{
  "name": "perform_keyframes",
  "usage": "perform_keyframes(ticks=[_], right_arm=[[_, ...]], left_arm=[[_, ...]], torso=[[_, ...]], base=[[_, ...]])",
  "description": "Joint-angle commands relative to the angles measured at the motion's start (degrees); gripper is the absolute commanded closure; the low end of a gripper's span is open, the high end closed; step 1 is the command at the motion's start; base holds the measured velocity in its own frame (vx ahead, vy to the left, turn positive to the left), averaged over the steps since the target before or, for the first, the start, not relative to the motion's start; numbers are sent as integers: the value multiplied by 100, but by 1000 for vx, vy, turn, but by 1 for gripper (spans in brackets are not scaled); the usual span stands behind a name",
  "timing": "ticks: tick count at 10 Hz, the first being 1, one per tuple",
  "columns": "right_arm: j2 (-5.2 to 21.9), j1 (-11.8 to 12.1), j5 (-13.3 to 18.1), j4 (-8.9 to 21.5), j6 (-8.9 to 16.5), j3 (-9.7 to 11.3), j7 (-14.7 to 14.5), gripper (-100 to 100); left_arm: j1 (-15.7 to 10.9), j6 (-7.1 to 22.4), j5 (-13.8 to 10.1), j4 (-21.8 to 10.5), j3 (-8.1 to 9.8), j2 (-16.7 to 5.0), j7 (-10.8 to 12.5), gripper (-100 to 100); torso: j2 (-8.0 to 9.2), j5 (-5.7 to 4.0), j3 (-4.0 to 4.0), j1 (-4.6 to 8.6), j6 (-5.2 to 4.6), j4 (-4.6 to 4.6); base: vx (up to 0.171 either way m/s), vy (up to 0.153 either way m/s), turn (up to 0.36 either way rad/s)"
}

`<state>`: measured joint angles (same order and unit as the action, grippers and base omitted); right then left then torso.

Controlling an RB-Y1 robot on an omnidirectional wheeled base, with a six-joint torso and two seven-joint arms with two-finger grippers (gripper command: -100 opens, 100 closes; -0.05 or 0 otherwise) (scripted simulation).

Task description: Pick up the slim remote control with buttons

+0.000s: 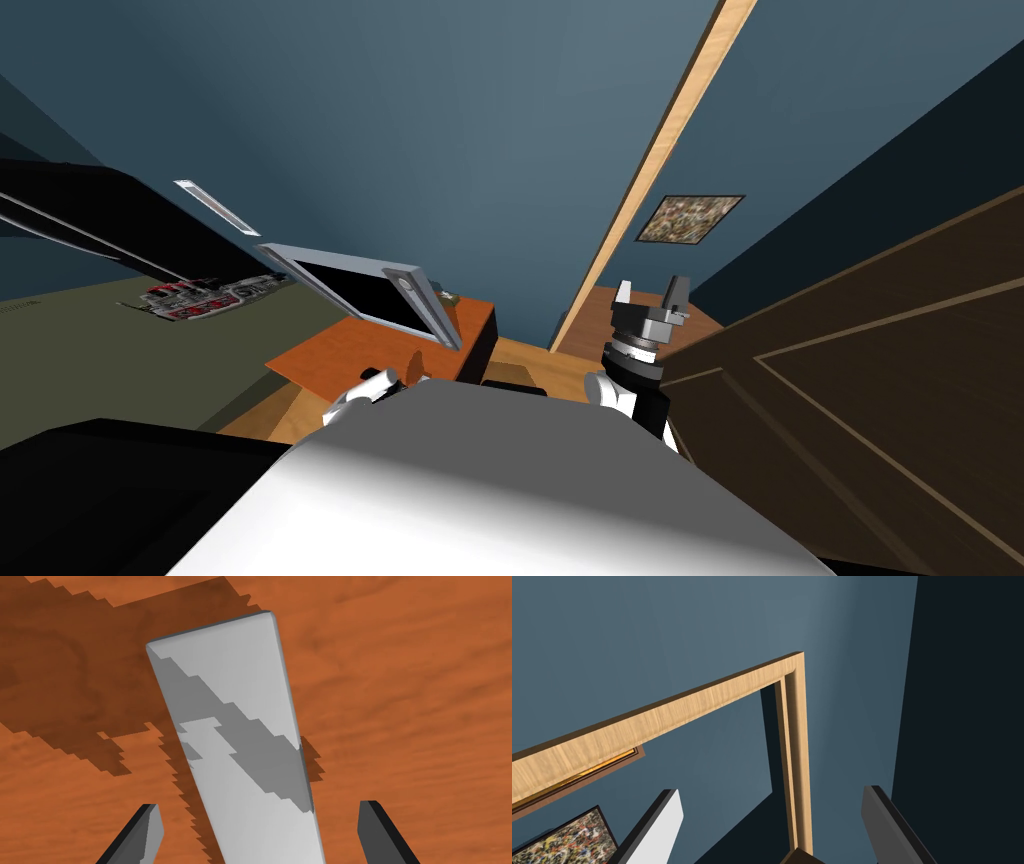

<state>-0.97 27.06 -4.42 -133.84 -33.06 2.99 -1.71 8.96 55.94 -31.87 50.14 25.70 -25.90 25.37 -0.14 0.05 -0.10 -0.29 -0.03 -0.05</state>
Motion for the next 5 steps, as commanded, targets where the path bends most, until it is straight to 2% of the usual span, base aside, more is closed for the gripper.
perform_keyframes(ticks=[1, 2, 3, 5], right_arm=[[0, 0, 0, 0, 0, 0, 0, 0], [0, 0, 0, 0, 0, 0, 0, 0], [0, 0, 0, 0, 0, 0, 0, 0], [-1, 0, 0, 0, 0, 1, 0, 0]], left_arm=[[-58, -198, 30, -191, -24, 63, -64, -100], [-23, -103, 21, -91, -15, 43, -28, -100], [-25, -127, 23, -103, -16, 48, -35, 100], [-23, -113, 16, -106, -14, 57, -24, 100]], torso=[[0, 0, 0, 0, 0, 0], [1, 0, 1, -1, 0, 0], [4, -1, 2, 6, 0, 1], [5, -1, 3, 0, -5, 1]], base=[[15, 40, 22], [7, 17, 2], [0, 0, 0], [0, 0, 0]])
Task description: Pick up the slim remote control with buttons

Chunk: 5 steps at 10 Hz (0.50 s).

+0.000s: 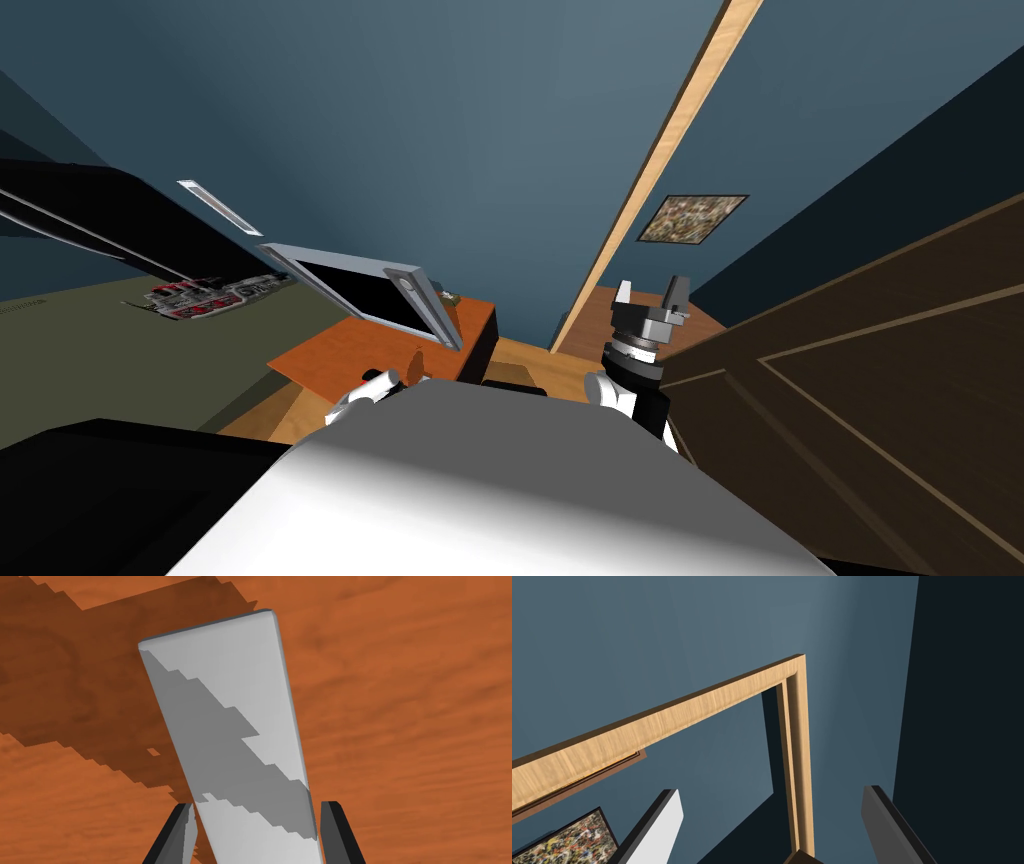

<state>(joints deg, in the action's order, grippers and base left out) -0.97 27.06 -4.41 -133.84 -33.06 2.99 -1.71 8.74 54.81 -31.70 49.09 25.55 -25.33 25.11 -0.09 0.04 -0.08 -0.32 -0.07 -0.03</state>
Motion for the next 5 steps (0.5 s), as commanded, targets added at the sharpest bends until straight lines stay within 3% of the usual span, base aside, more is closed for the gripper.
perform_keyframes(ticks=[1, 2, 3, 4, 5], right_arm=[[0, 0, 0, 0, 0, 0, 0, 0], [0, 0, 0, 0, 0, 0, 0, 0], [0, 0, 0, 0, 0, 0, 0, 0], [0, 0, 0, 0, 0, 0, 0, 0], [0, 0, 0, 0, 0, 0, 0, 0]], left_arm=[[0, 0, 0, 0, 0, 0, 0, 100], [0, 0, 1, 0, -1, 0, -2, 100], [0, 0, 1, 1, -2, 0, -4, 0], [21, 202, -72, 132, 43, -142, 11, 100], [30, 250, -86, 168, 52, -167, 20, 100]], torso=[[0, 0, 0, 0, 0, 0], [0, 0, 0, -1, 1, 0], [0, 0, 0, -1, 2, 0], [0, -1, 0, -1, 2, 0], [6, -7, 4, 9, 0, 3]], base=[[0, 0, 0], [0, 0, 0], [0, 0, 0], [-22, -30, -45], [-24, -44, -46]])
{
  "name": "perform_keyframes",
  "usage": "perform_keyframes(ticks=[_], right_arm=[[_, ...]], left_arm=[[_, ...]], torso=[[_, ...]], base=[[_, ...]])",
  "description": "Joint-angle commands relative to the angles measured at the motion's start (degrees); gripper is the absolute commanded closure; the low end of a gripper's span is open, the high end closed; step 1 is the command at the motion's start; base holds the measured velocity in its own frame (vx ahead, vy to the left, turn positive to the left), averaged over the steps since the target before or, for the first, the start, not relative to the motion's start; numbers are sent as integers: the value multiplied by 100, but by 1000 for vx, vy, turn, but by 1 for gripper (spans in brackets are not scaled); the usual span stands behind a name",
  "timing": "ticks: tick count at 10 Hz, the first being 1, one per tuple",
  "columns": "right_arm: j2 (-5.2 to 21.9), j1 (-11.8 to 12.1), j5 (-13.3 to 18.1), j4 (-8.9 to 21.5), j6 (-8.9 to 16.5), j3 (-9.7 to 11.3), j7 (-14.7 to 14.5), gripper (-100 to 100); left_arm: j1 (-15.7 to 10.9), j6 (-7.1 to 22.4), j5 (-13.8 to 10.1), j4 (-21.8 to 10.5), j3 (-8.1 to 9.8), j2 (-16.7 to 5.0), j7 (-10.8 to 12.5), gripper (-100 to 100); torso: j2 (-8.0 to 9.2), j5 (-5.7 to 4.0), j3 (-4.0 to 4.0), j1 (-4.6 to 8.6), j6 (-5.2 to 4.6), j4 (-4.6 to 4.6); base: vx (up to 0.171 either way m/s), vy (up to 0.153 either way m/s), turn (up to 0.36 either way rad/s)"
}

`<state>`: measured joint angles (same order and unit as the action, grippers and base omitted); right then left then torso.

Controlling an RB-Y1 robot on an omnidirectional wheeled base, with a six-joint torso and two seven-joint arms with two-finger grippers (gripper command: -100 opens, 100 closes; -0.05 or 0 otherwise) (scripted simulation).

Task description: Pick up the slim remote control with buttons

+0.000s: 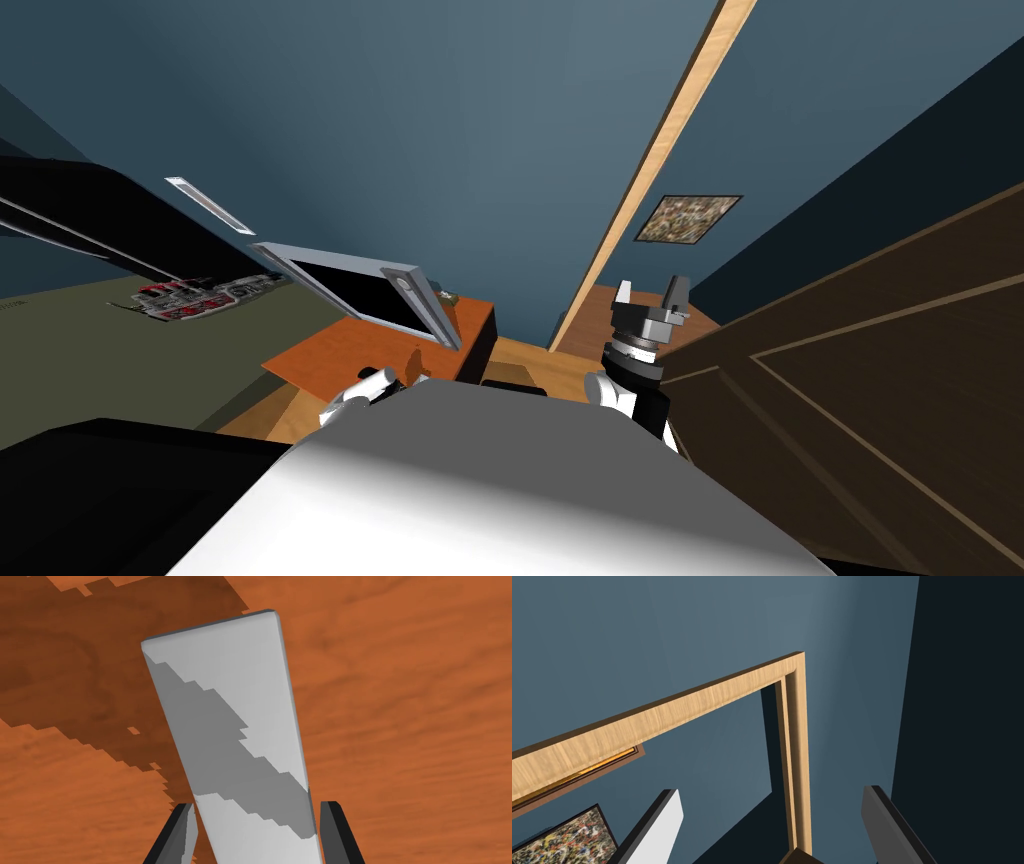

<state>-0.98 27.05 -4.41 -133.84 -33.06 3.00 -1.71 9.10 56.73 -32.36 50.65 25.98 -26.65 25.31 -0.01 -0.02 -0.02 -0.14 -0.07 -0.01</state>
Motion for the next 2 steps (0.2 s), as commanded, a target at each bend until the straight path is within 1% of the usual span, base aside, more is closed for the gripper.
perform_keyframes(ticks=[1, 2], right_arm=[[0, 0, 0, 0, 0, 0, 0, 0], [0, 0, 0, 0, 0, 0, 0, 0]], left_arm=[[0, 0, 0, 0, 0, 0, 0, 100], [2, 22, -2, 13, 1, -5, 3, 0]], torso=[[0, 0, 0, 0, 0, 0], [-3, 2, -2, -6, 2, -1]], base=[[-8, -19, -7], [0, 0, 0]])
